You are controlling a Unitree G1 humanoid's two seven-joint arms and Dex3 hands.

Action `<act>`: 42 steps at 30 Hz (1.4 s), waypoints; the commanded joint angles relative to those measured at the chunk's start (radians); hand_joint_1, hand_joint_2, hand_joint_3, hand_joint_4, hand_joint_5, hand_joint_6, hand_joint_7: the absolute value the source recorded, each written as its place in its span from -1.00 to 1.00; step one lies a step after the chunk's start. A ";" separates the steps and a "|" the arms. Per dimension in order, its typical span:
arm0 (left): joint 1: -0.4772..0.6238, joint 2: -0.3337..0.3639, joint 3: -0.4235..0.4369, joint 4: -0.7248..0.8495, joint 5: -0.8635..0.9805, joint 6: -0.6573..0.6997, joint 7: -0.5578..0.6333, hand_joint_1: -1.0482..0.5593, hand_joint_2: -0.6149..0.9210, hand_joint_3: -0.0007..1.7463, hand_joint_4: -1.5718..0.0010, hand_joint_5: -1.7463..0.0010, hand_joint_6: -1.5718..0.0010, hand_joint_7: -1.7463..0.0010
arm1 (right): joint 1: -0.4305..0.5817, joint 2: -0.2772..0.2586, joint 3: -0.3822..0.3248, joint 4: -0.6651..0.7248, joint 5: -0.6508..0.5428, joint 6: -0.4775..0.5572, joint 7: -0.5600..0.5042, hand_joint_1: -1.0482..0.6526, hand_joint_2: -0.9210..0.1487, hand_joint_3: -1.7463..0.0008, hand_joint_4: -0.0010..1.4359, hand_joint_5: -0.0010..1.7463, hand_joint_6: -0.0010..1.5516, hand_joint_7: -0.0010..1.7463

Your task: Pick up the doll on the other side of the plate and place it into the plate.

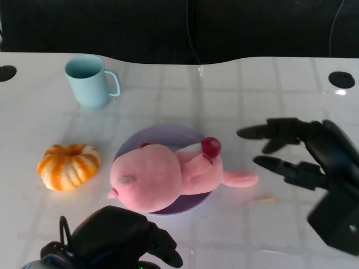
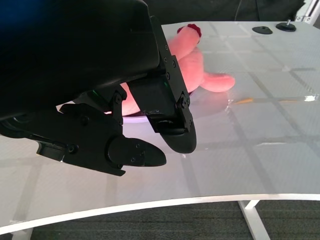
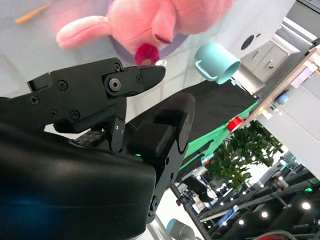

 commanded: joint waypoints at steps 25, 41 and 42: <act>0.001 0.051 0.052 0.071 -0.047 -0.072 0.040 0.02 1.00 -0.76 -0.01 -0.38 -0.40 0.99 | 0.225 -0.050 -0.010 -0.063 -0.052 0.069 0.021 0.27 0.18 -0.61 0.21 1.00 -0.03 0.83; 0.001 0.049 0.057 0.077 -0.049 -0.085 0.045 0.02 1.00 -0.75 -0.02 -0.37 -0.41 0.99 | 0.203 -0.051 0.006 -0.044 -0.055 0.118 0.039 0.27 0.11 -0.55 0.17 1.00 0.01 0.71; 0.001 0.049 0.058 0.074 -0.051 -0.081 0.041 0.01 1.00 -0.74 -0.01 -0.37 -0.40 1.00 | 0.203 -0.050 0.007 -0.046 -0.053 0.122 0.041 0.28 0.11 -0.55 0.17 1.00 0.01 0.71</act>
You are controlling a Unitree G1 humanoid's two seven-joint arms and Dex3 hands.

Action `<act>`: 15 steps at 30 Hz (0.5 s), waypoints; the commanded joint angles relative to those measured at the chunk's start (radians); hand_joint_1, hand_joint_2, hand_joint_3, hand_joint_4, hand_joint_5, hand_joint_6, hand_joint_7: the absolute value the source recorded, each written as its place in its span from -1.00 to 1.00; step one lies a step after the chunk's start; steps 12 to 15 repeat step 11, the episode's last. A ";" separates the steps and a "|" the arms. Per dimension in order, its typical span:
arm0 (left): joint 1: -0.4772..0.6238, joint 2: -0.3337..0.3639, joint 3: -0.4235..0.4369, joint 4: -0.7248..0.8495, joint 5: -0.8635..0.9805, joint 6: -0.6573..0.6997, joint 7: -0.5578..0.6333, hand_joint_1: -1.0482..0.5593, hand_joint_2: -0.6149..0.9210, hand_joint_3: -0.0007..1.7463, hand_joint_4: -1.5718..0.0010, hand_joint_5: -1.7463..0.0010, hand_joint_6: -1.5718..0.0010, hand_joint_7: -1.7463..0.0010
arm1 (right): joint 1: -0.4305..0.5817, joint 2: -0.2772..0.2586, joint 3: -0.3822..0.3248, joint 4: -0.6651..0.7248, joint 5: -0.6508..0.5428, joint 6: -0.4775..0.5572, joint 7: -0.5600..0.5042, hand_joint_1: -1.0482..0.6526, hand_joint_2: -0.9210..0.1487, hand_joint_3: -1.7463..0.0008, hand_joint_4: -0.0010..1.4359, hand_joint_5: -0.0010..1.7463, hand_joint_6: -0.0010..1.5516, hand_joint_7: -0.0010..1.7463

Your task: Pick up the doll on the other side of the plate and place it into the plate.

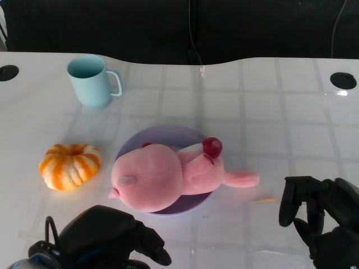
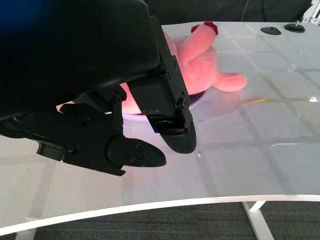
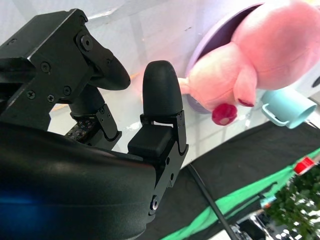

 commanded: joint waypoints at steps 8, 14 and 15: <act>-0.001 0.015 0.009 0.007 -0.008 -0.010 0.011 0.03 1.00 -0.76 -0.02 -0.40 -0.41 0.99 | -0.016 -0.017 -0.005 -0.011 0.016 0.028 0.026 0.27 0.08 -0.52 0.14 1.00 0.01 0.67; -0.004 0.016 0.012 0.005 -0.011 -0.006 0.002 0.01 1.00 -0.75 0.01 -0.38 -0.40 1.00 | -0.024 -0.021 -0.011 -0.009 0.028 0.025 0.034 0.29 0.07 -0.51 0.14 1.00 0.01 0.67; -0.004 0.016 0.012 0.005 -0.011 -0.006 0.002 0.01 1.00 -0.75 0.01 -0.38 -0.40 1.00 | -0.024 -0.021 -0.011 -0.009 0.028 0.025 0.034 0.29 0.07 -0.51 0.14 1.00 0.01 0.67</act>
